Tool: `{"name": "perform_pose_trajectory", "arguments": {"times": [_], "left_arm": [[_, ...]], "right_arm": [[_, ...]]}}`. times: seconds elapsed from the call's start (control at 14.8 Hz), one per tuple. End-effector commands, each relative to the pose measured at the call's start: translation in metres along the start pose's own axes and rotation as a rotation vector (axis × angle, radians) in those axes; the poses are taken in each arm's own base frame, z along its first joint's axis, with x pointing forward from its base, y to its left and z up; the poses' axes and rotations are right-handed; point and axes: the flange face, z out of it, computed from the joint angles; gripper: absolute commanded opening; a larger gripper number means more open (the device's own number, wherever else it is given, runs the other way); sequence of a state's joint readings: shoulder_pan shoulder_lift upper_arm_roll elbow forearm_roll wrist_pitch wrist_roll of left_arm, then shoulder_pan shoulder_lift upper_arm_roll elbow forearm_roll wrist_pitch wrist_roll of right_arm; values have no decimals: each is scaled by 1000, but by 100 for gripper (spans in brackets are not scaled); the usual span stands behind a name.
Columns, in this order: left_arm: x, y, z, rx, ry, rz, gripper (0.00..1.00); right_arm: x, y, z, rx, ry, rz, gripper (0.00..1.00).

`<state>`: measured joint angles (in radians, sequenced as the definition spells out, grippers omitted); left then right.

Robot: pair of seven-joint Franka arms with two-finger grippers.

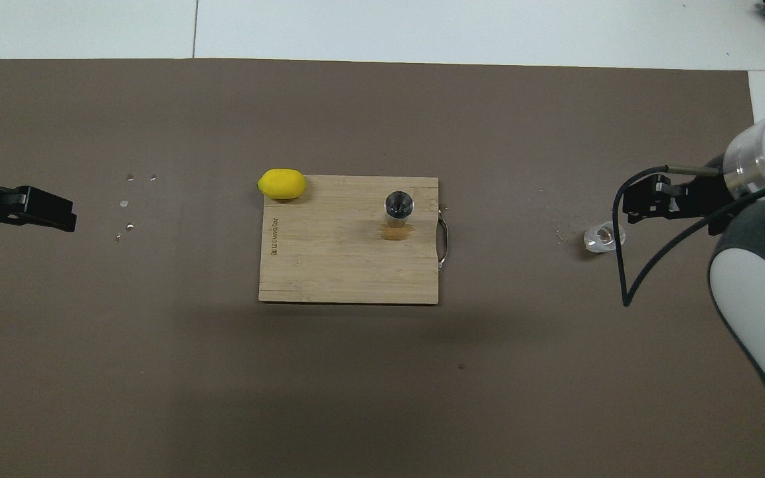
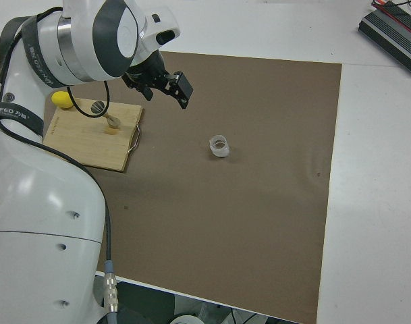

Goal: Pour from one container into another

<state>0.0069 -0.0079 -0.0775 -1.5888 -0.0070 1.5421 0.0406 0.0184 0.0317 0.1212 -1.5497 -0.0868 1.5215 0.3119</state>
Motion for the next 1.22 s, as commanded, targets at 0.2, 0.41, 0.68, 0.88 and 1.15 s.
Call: {"name": "perform_pose_trajectory", "arguments": {"times": [0.2,0.41,0.68,0.88,1.15], "left_arm": [[-5,-2,0,21,7,6,100],[-5,-2,0,21,7,6,100],[-5,-2,0,21,7,6,100],[-5,-2,0,21,7,6,100],[-5,-2,0,21,7,6,100]], "right_arm": [[-29,10,1,19,-55,-44,100],[-27,18,7,67,-56,-21,100],[-25,19,5,71,-46,-43,100],[-25,19,5,70,-48,-42,100],[-23,21,6,73,-42,-42,100]]}}
